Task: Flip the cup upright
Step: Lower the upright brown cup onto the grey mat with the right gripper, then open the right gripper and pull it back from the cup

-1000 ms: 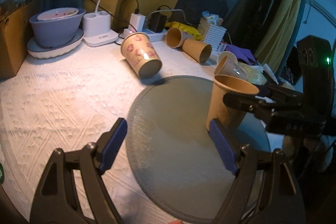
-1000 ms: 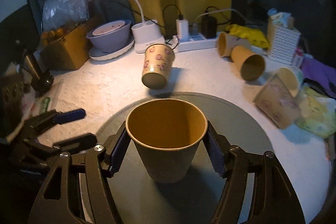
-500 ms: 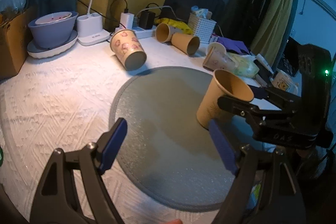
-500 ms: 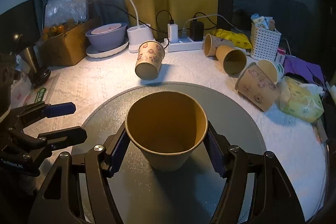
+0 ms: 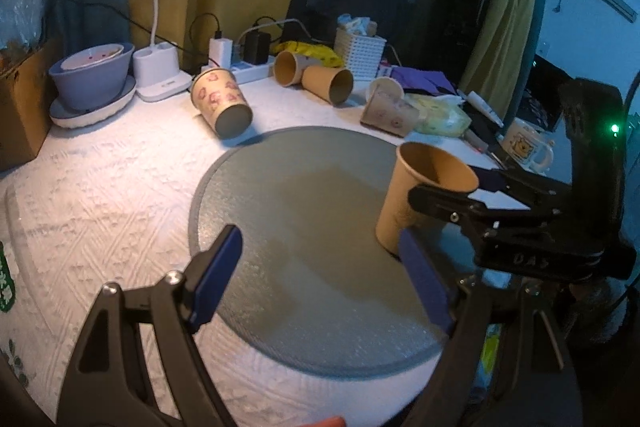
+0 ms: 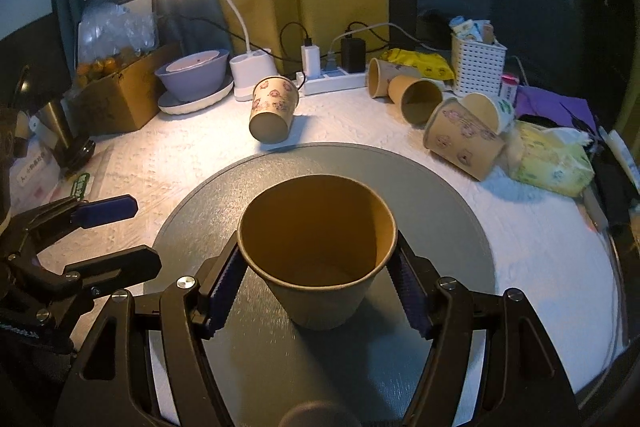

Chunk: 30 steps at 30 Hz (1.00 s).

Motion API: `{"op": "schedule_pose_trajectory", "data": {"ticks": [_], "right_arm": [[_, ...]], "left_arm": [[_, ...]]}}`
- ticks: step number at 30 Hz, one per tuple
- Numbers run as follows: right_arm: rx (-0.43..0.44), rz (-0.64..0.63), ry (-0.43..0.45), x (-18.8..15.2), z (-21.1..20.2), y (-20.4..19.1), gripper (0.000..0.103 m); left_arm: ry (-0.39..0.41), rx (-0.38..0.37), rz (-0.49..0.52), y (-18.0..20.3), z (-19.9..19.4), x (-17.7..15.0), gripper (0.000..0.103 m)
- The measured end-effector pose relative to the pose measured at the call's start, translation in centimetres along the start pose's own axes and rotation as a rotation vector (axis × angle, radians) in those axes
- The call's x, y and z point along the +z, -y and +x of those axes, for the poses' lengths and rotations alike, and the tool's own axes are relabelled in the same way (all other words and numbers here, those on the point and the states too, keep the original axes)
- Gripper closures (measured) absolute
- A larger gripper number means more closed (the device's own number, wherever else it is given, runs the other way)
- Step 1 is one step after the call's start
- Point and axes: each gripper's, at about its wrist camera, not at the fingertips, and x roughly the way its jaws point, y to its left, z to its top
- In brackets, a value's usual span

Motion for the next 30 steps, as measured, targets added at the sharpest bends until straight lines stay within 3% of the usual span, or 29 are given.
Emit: {"op": "schedule_pose_trajectory", "data": {"ticks": [8, 27, 30], "right_arm": [[-0.023, 0.021, 0.014, -1.3, -2.1, 0.2, 0.031], [-0.013, 0.033, 0.036, -1.6, -1.7, 0.2, 0.031], [-0.017, 0.031, 0.02, -1.8, -1.5, 0.0, 0.015]], "left_arm": [[0.022, -0.017, 0.039, 1.6, -1.8, -0.5, 0.021], [0.013, -0.008, 0.036, 1.4, -2.1, -0.8, 0.021], [0.016, -0.009, 0.042, 1.5, -2.2, -0.8, 0.021]]}}
